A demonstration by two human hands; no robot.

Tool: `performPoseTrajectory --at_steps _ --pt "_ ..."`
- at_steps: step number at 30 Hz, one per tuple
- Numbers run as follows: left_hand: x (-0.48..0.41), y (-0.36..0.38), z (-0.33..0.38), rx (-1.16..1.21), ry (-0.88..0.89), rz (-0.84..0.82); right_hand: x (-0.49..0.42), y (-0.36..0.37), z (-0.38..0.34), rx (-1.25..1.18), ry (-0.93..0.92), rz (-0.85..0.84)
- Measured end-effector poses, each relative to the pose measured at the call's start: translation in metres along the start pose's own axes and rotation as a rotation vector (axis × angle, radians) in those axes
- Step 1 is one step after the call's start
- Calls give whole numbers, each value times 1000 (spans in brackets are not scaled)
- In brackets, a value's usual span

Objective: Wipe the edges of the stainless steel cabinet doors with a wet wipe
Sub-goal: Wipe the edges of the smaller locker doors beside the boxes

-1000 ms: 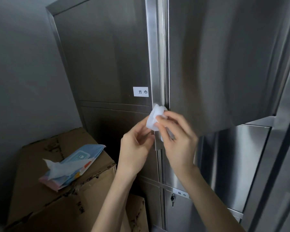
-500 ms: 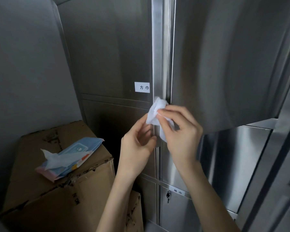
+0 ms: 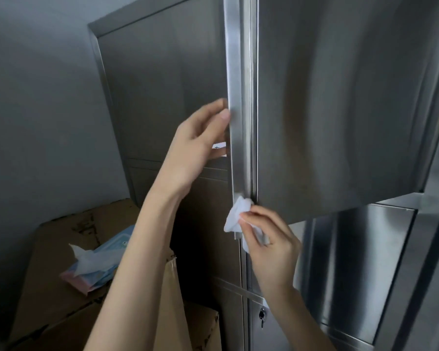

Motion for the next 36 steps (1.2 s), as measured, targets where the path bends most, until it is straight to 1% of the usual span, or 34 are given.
performPoseTrajectory --at_steps 2,4,9,12,15,17,20,23,26,28,30,31,33,36 --pt "-15 3 11 -121 25 17 6 8 3 38 -5 -24" --pt "-18 3 10 -190 27 36 -3 11 2 37 -28 -25" --pt "-14 9 11 -132 29 -14 -24 2 -7 -25 -74 143" --pt "-12 9 14 -144 59 -1 8 0 1 -58 -3 188" --pt "-13 9 13 -130 50 12 46 2 10 -24 104 139" --pt "-14 8 10 -108 36 14 47 5 12 -13 97 76" --pt "-18 7 6 -91 38 20 25 9 11 9 101 13" --pt "-19 4 4 -67 50 28 15 9 10 2 132 17" --pt "-18 5 4 -73 67 36 23 7 15 -29 124 21" --pt "-18 5 4 -73 72 40 38 9 25 -19 135 -51" --pt "-19 4 3 -62 67 48 54 9 36 -7 186 -106" --pt "-19 3 2 -62 62 45 58 6 41 -12 219 -96" --pt "-18 4 1 -72 61 34 53 -4 46 -23 257 -2" --pt "-15 5 5 -83 83 38 32 -17 34 -20 195 150"
Point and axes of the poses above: each hand's wrist, its own x-axis away from the middle knuckle, its own y-axis out of the palm, z = x × y, the point moved 9 cm from there along -x, towards the middle knuckle, and after that the axes turned 12 degrees about x, right-handed, at the moved point
